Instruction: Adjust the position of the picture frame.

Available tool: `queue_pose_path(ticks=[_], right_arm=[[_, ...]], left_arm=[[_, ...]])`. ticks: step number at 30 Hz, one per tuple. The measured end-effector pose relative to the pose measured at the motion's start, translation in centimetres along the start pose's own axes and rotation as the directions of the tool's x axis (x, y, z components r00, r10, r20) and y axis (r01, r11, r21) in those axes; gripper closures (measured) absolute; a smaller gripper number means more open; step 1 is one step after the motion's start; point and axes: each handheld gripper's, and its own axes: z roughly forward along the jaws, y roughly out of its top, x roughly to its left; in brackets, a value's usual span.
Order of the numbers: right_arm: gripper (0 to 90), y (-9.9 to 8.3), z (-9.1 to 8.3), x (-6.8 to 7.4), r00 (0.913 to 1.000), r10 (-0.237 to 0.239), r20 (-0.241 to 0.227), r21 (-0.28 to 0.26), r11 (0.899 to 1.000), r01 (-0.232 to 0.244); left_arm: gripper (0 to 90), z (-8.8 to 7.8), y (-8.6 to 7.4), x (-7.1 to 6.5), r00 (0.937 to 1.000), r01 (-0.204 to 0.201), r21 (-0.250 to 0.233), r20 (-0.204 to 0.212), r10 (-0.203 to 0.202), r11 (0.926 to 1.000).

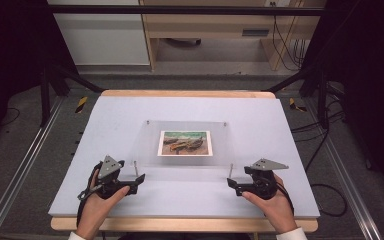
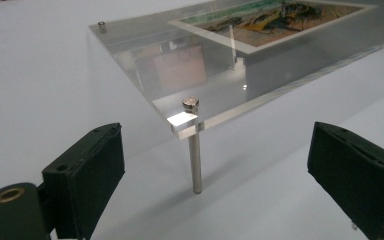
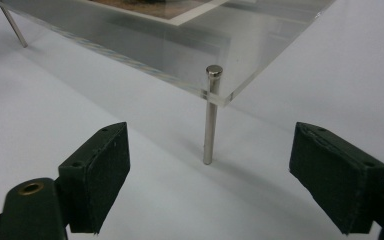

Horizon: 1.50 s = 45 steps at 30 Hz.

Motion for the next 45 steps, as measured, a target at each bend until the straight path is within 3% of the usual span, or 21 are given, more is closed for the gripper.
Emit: queue_pose_path(ticks=[8, 10, 18, 23, 24, 27, 29, 33, 35, 39, 45], right_arm=[[13.4, 0.3, -0.5, -0.1, 0.9996, -0.028, -0.002, -0.042, 0.999, 0.028], [14.7, 0.6, -0.8, 0.0, 0.9987, -0.048, 0.017, -0.078, 0.996, 0.049], [29.2, 1.8, -1.1, -0.2, 0.9991, -0.02, 0.039, -0.165, 0.986, 0.026], [35.2, 4.0, 0.4, -0.5, 0.9996, -0.014, 0.024, -0.131, 0.991, 0.017], [35.5, 4.4, 0.8, -0.6, 0.9999, -0.004, 0.016, -0.115, 0.993, 0.006], [35.5, 5.1, 1.9, -0.8, 0.9997, 0.005, 0.026, -0.089, 0.996, -0.003], [35.3, 5.3, 2.7, -1.0, 0.9992, 0.033, 0.021, -0.07, 0.997, -0.031], [33.8, 4.9, 3.2, -1.2, 0.9983, 0.056, 0.014, -0.047, 0.997, -0.055], [32.9, 4.4, 3.4, -1.5, 0.9956, 0.093, 0.005, -0.041, 0.995, -0.093], [32.3, 4.3, 3.5, -1.7, 0.9916, 0.127, -0.023, -0.036, 0.991, -0.128], [31.0, 4.0, 3.7, -2.0, 0.9809, 0.186, -0.058, -0.037, 0.981, -0.188]], left_arm=[[7.6, -0.1, 0.3, -0.2, 0.9999, -0.013, -0.024, 0.003, 0.014, 0.9996], [7.7, -0.1, 0.4, -0.2, 0.9999, -0.013, -0.029, -0.004, 0.013, 0.9995], [10.8, -0.2, 2.2, 0.2, 0.9989, -0.021, -0.061, -0.042, 0.019, 0.9979], [15.8, 0.5, 4.1, 0.6, 0.9986, -0.012, -0.059, -0.052, 0.009, 0.9982], [16.2, 1.4, 4.8, 0.9, 0.9989, -0.017, -0.036, -0.045, 0.016, 0.9992], [16.9, 2.0, 5.1, 1.2, 0.9984, -0.007, -0.041, -0.056, 0.004, 0.9991], [18.1, 2.2, 4.7, 1.4, 0.9978, 0.023, -0.069, -0.06, -0.027, 0.9974], [18.4, 2.2, 3.8, 1.8, 0.9962, 0.05, -0.066, -0.068, -0.055, 0.9966], [17.9, 2.5, 3.2, 2.0, 0.9956, 0.071, -0.052, -0.057, -0.074, 0.9961], [17.8, 2.7, 2.9, 2.2, 0.9916, 0.116, -0.07, -0.049, -0.12, 0.9907], [17.8, 3.2, 2.7, 2.0, 0.99, 0.137, -0.043, -0.029, -0.138, 0.9897]])
